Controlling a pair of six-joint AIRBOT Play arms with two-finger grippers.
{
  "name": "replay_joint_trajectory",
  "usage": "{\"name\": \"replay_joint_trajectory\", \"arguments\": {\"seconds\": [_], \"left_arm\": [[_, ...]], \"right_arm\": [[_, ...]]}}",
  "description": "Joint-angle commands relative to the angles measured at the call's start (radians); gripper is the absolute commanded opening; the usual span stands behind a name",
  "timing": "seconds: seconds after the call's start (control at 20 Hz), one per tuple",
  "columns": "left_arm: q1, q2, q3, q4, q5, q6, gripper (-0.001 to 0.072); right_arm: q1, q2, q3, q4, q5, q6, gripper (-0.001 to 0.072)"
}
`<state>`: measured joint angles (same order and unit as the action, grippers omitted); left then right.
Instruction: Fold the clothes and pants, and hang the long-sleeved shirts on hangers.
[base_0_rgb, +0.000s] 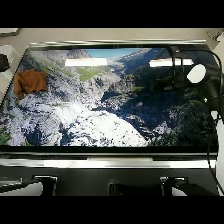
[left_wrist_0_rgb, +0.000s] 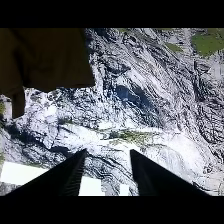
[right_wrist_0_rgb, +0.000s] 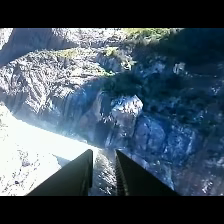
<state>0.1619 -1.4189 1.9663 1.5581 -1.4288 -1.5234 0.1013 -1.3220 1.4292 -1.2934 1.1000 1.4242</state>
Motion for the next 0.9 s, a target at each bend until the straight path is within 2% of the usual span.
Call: {"name": "replay_joint_trajectory", "arguments": {"seconds": [0.0,0.15,0.25,0.35,0.5,0.7,0.85], "left_arm": [[0.004,-0.042,-0.001,0.111,0.027,-0.113,0.0595],[0.034,-0.142,-0.001,0.175,0.125,-0.135,0.0601],[0.065,-0.235,-0.001,0.174,0.243,-0.198,0.0603],[0.095,-0.334,-0.001,0.175,0.36,-0.217,0.0604],[0.147,-0.478,0.0,0.178,0.5,-0.274,0.0604],[0.214,-0.632,0.0,0.176,0.643,-0.46,0.0605],[0.225,-0.697,0.0,0.171,0.786,-0.467,0.0606]], "right_arm": [[0.001,0.0,0.001,0.0,-0.003,0.001,0.019],[0.001,0.0,0.001,0.0,0.005,0.0,0.0196],[0.001,0.0,0.001,-0.003,0.026,-0.001,0.029],[0.001,0.0,0.001,-0.013,0.055,-0.001,0.0315],[0.001,0.0,0.001,-0.042,0.093,0.0,0.0316],[0.001,0.0,0.001,-0.087,0.151,0.004,0.0316],[0.001,0.0,0.001,-0.088,0.193,0.013,0.0317]]}}
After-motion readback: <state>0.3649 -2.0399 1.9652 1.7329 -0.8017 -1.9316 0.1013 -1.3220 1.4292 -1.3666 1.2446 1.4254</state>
